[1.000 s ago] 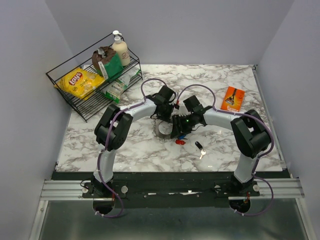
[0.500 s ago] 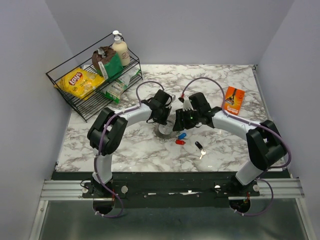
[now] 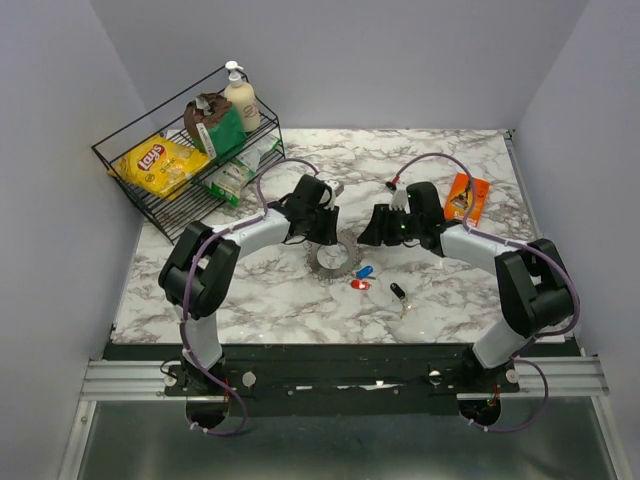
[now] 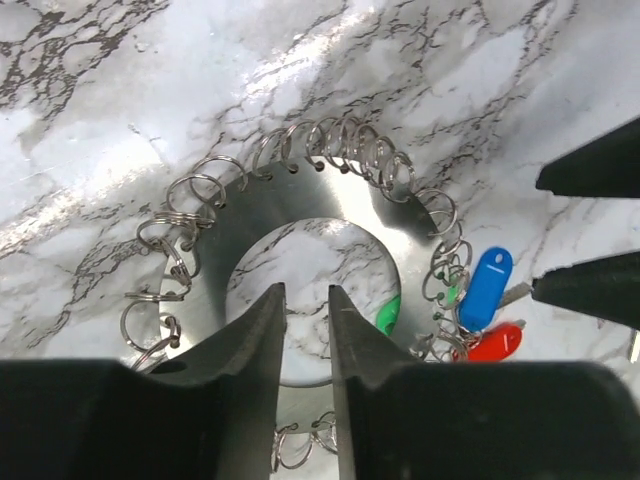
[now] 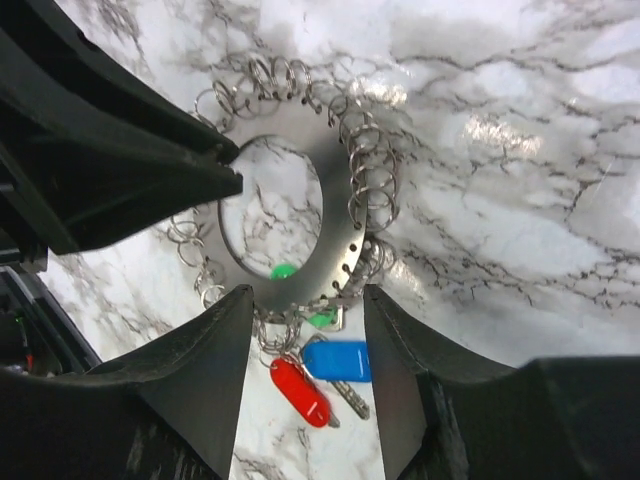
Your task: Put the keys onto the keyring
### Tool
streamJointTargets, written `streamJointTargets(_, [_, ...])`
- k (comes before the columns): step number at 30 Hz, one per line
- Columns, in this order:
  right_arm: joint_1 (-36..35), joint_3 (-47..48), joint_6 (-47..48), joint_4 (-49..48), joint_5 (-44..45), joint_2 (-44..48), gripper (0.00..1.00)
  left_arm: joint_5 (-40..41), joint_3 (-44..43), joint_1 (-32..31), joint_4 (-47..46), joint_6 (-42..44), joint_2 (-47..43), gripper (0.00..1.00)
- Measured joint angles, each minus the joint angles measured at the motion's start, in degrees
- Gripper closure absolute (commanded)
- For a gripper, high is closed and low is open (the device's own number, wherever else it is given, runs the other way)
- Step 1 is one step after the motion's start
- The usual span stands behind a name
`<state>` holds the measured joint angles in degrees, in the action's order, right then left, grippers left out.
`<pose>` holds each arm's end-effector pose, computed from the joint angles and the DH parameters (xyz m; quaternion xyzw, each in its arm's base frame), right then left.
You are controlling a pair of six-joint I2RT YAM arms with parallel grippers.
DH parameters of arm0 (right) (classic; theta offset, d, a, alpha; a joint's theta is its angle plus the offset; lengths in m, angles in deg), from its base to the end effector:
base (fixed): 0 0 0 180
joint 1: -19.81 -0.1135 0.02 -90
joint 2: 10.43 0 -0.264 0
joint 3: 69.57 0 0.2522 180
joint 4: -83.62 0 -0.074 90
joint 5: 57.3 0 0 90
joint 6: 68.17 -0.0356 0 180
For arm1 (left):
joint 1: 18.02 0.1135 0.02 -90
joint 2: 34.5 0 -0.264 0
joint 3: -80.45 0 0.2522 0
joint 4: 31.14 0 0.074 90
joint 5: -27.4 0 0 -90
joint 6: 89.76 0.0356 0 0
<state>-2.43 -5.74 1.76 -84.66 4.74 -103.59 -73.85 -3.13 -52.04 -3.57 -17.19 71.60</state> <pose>0.3028 0.1418 0.1843 -0.1168 0.8811 0.3501 0.2956 0.3244 -0.2273 0.1870 0.1681 0.9208 -0.2304 0.2660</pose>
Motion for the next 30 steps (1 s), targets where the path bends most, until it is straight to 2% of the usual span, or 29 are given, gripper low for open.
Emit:
streamJointTargets(12, [1.1,2.1,-2.9,-4.3,-2.2,-5.8,0.5,-17.9,3.3,2.4,-14.2,-9.2,-0.1,0.51])
streamJointTargets(15, [1.9,2.4,-3.7,-4.5,-2.2,-6.4,0.54,-18.9,2.0,2.4,-15.1,-10.2,1.0,0.54])
streamJointTargets(23, [3.3,4.8,-5.5,-5.4,-2.2,-9.1,0.55,-18.9,-0.6,2.4,-14.5,-11.0,4.7,0.59])
streamJointTargets(30, [3.3,6.0,-5.5,-5.1,-2.1,-11.8,0.61,-18.9,-0.9,2.4,-14.3,-11.3,6.6,0.59])
